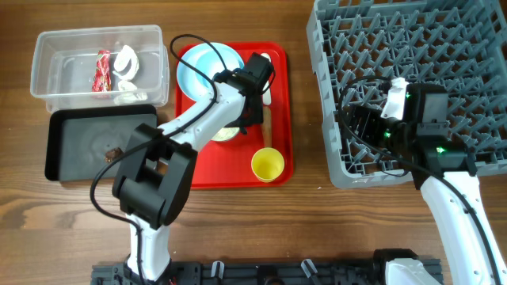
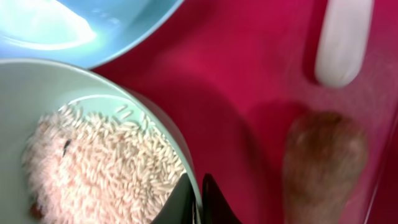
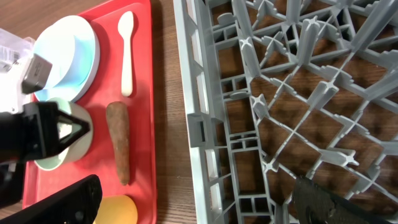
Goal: Sort waste into correct bins and load items into the dishwasher rack
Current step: 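Grasp the rim of the green rice bowl with the left gripper, then carry the green bowl left and pour the rice onto the black tray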
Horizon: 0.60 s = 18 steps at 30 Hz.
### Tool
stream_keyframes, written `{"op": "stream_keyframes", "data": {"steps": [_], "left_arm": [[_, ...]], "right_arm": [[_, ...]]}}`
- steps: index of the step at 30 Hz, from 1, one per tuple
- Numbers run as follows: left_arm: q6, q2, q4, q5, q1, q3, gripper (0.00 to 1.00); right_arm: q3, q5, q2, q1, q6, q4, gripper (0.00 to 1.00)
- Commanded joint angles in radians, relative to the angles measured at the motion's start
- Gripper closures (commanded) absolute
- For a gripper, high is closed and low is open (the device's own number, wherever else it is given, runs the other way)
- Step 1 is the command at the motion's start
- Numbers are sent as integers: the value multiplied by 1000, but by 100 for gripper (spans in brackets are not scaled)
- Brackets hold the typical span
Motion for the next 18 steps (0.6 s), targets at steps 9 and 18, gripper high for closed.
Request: {"op": "stream_keyframes", "data": {"steps": [9, 18], "left_arm": [[88, -282, -131, 130, 56, 98, 96], [247, -414, -357, 307, 342, 98, 96]], "right_arm": [[16, 17, 7, 7, 0, 18, 0], [16, 16, 7, 7, 1, 18, 0]]}}
